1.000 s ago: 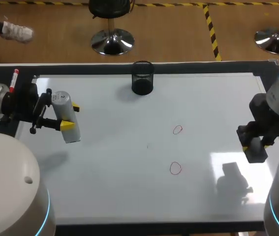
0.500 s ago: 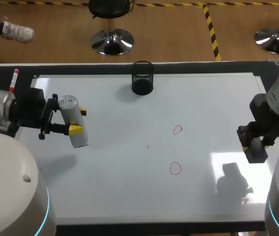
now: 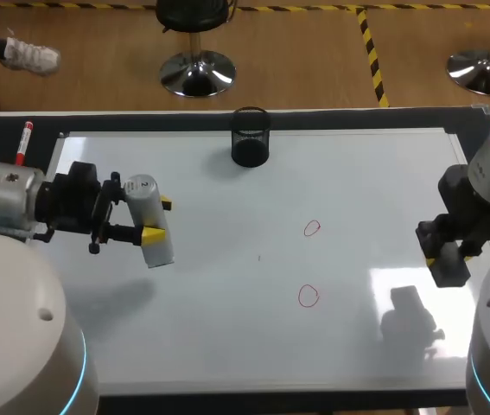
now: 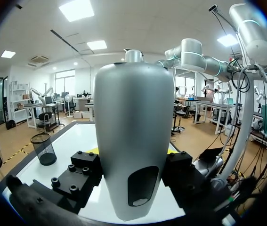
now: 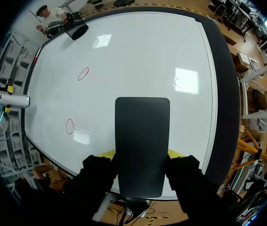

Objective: Pick up the inspection probe, press it on each red-marked spot on the whiteboard one by one, put down the probe, pick up the eraser, and wipe off all the red marks.

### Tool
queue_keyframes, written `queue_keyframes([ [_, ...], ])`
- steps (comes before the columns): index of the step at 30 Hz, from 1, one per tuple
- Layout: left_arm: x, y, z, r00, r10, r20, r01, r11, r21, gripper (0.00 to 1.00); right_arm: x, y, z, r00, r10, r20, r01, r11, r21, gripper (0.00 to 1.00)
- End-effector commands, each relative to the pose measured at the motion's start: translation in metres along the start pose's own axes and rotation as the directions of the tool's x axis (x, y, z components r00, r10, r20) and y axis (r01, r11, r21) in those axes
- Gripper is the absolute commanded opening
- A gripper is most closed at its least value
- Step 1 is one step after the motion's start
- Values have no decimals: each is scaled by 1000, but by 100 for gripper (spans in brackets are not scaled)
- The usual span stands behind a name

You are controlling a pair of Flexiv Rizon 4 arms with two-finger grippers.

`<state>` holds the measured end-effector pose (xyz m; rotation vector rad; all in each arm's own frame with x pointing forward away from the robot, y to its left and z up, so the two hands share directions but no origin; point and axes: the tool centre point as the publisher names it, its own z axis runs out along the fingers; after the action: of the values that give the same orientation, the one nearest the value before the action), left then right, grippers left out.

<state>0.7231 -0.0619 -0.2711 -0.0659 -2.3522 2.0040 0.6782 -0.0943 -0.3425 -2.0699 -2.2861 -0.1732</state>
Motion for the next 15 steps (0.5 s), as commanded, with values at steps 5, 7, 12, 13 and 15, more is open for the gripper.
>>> queue_keyframes([
  [5,9,-4,34,1000,8,5,-8,1000,1,0,-1,0,-1,1000,-1,-3,1,1000,0,0],
  [7,12,-6,42,1000,15,-2,-15,1000,-7,0,-1,0,-1,1000,-1,-3,1,1000,0,0],
  [12,15,-13,59,999,28,-15,-28,1000,-6,0,-1,0,-1,1000,-1,-3,1,1000,0,0],
  [13,16,-14,64,999,35,-23,-35,999,-5,0,-1,0,-1,1000,-1,-3,1,1000,0,0],
  [15,16,-15,72,999,40,-34,-40,999,-9,0,-1,0,-1,1000,-1,-3,1,1000,0,0],
])
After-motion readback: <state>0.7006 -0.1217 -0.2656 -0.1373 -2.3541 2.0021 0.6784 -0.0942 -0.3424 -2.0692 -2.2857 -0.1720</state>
